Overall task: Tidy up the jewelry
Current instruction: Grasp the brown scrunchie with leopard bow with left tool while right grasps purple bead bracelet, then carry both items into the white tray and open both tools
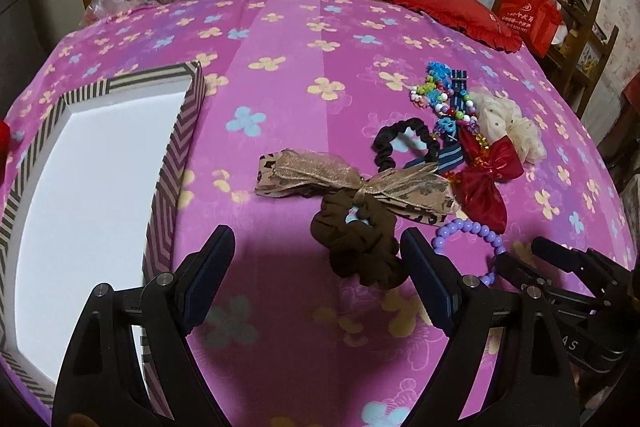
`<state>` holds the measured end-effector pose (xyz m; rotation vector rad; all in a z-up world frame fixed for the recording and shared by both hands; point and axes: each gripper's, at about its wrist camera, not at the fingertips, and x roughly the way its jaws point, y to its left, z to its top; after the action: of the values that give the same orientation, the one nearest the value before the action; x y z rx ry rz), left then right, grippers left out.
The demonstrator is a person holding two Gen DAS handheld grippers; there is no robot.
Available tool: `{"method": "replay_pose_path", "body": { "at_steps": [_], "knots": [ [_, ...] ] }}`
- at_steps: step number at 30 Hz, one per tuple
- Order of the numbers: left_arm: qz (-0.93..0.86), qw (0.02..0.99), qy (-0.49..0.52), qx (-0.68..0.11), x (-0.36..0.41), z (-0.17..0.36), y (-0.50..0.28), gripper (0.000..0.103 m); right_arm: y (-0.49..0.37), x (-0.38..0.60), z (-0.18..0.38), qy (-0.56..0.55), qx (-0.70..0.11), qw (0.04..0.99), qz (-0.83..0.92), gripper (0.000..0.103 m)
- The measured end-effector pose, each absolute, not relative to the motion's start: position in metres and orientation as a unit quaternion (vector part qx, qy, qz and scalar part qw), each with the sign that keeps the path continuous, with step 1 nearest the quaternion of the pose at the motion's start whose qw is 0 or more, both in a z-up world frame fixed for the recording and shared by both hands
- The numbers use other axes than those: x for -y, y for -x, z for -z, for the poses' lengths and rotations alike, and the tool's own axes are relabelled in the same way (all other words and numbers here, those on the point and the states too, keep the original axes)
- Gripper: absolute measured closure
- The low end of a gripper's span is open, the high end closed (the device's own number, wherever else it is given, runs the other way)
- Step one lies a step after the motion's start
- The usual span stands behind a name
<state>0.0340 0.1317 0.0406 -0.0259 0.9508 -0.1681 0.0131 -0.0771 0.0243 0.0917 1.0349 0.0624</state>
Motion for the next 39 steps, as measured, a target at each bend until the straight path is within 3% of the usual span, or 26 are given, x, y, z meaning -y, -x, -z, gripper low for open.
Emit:
{"method": "replay_pose_path", "body": {
  "at_steps": [10, 13, 15, 16, 17, 18, 19, 26, 39],
  "knots": [
    [0.081, 0.88, 0.012, -0.469, -0.131, -0.032, -0.037, 0.018, -0.012, 0.074, -0.022, -0.038, -0.488, 0.872, -0.026, 0.042],
    [0.083, 0.879, 0.011, -0.47, -0.13, -0.03, -0.038, 0.018, -0.012, 0.074, -0.022, -0.034, -0.484, 0.874, -0.027, 0.056],
    [0.09, 0.876, 0.013, -0.474, -0.128, -0.027, -0.039, 0.02, -0.013, 0.072, -0.023, -0.028, -0.483, 0.875, -0.028, 0.077],
    [0.097, 0.874, 0.016, -0.476, -0.128, -0.026, -0.039, 0.027, -0.014, 0.07, -0.023, -0.023, -0.483, 0.875, -0.029, 0.082],
    [0.109, 0.87, 0.022, -0.48, -0.127, -0.024, -0.039, 0.055, -0.014, 0.068, -0.023, -0.02, -0.483, 0.875, -0.03, 0.093],
    [0.127, 0.86, 0.028, -0.493, -0.125, -0.02, -0.041, 0.083, -0.014, 0.066, -0.023, -0.018, -0.485, 0.874, -0.033, 0.094],
    [0.139, 0.853, 0.034, -0.501, -0.124, -0.018, -0.041, 0.089, -0.014, 0.065, -0.023, -0.017, -0.486, 0.873, -0.035, 0.094],
    [0.176, 0.86, 0.068, -0.473, -0.135, -0.047, -0.029, 0.092, -0.005, 0.059, -0.051, -0.02, -0.462, 0.885, -0.048, 0.094],
    [0.136, 0.893, 0.17, -0.394, -0.239, -0.119, -0.011, 0.092, 0.008, 0.006, -0.12, 0.005, -0.426, 0.899, -0.101, 0.094]
  ]
}}
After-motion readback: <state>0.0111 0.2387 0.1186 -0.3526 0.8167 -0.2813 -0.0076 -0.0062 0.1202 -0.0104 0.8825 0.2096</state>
